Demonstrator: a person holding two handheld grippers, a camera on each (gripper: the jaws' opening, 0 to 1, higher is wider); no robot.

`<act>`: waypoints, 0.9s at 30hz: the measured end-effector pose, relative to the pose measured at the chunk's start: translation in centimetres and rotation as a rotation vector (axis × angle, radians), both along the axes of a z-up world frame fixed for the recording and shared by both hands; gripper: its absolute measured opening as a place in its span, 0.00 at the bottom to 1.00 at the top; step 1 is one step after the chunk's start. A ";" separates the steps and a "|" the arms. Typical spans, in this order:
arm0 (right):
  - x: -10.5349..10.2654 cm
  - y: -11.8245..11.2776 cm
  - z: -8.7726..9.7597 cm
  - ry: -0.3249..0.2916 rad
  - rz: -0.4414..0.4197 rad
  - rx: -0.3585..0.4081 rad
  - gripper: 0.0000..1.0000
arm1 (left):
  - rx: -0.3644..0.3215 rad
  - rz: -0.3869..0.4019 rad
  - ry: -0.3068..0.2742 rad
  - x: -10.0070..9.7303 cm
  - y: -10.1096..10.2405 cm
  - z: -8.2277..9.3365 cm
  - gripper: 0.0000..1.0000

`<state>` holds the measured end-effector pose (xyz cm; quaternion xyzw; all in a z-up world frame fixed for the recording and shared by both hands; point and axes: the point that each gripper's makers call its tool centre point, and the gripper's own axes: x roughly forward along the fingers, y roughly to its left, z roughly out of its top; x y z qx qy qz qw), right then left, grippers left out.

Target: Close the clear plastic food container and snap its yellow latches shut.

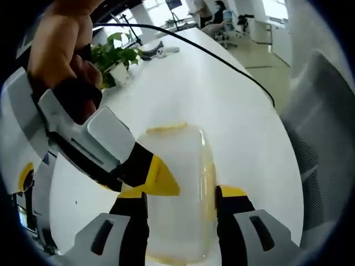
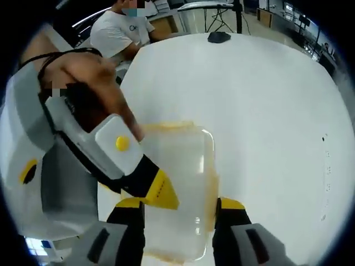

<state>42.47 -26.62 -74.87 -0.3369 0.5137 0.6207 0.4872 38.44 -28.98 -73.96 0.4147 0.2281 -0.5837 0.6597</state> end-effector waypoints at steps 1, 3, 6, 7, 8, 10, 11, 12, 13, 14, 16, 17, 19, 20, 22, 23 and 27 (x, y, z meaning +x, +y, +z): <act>0.1 -0.2 0.0 -0.007 0.062 0.001 0.45 | 0.003 0.010 -0.026 0.3 0.1 0.1 0.45; 0.0 -0.1 0.0 -0.006 0.045 -0.007 0.46 | -0.001 0.019 -0.024 0.3 0.1 0.2 0.45; -0.1 -0.4 0.1 -0.009 0.043 0.002 0.46 | -0.002 0.021 -0.032 0.3 0.1 0.1 0.44; -0.1 -0.4 0.1 -0.012 0.041 0.003 0.46 | -0.006 0.023 -0.038 0.3 0.1 0.1 0.43; -0.1 -0.4 -0.1 -0.023 0.044 -0.001 0.46 | -0.008 0.090 -0.076 1.0 0.4 0.2 0.43; -0.1 -0.4 0.0 -0.030 0.041 0.007 0.46 | -0.029 0.059 -0.054 0.5 0.2 0.1 0.43; -0.1 -0.4 0.1 -0.028 0.038 0.015 0.47 | -0.026 0.056 -0.056 0.5 0.2 0.1 0.43; 0.0 -0.5 0.1 -0.027 0.033 0.032 0.47 | -0.017 0.048 -0.062 0.5 0.1 0.1 0.43; -0.1 -0.4 0.2 -0.028 0.028 0.041 0.47 | -0.016 0.045 -0.060 0.5 0.1 0.2 0.43; -0.1 -0.5 0.2 -0.029 0.025 0.049 0.47 | -0.020 0.044 -0.055 0.5 0.1 0.1 0.44; -0.1 -0.4 0.4 -0.029 0.020 0.059 0.47 | -0.030 0.037 -0.055 0.4 0.1 0.2 0.44; -0.1 -0.3 0.5 -0.031 0.015 0.073 0.48 | -0.032 0.034 -0.056 0.4 0.1 0.3 0.44; -0.2 -0.1 0.8 -0.037 -0.016 0.129 0.48 | -0.027 0.027 -0.057 0.2 0.0 0.4 0.45; -0.2 -0.1 0.9 -0.046 -0.027 0.150 0.48 | -0.027 0.023 -0.052 0.2 0.0 0.4 0.45; 0.0 -0.3 1.3 -0.103 -0.001 0.204 0.46 | -0.036 0.028 -0.033 0.1 0.0 0.6 0.44; -0.1 -0.6 1.6 -0.118 0.008 0.209 0.44 | -0.053 0.049 -0.001 0.0 0.1 0.8 0.43; -0.7 -0.7 3.8 -0.123 -0.060 0.321 0.46 | -0.104 0.069 0.032 0.3 0.6 2.3 0.44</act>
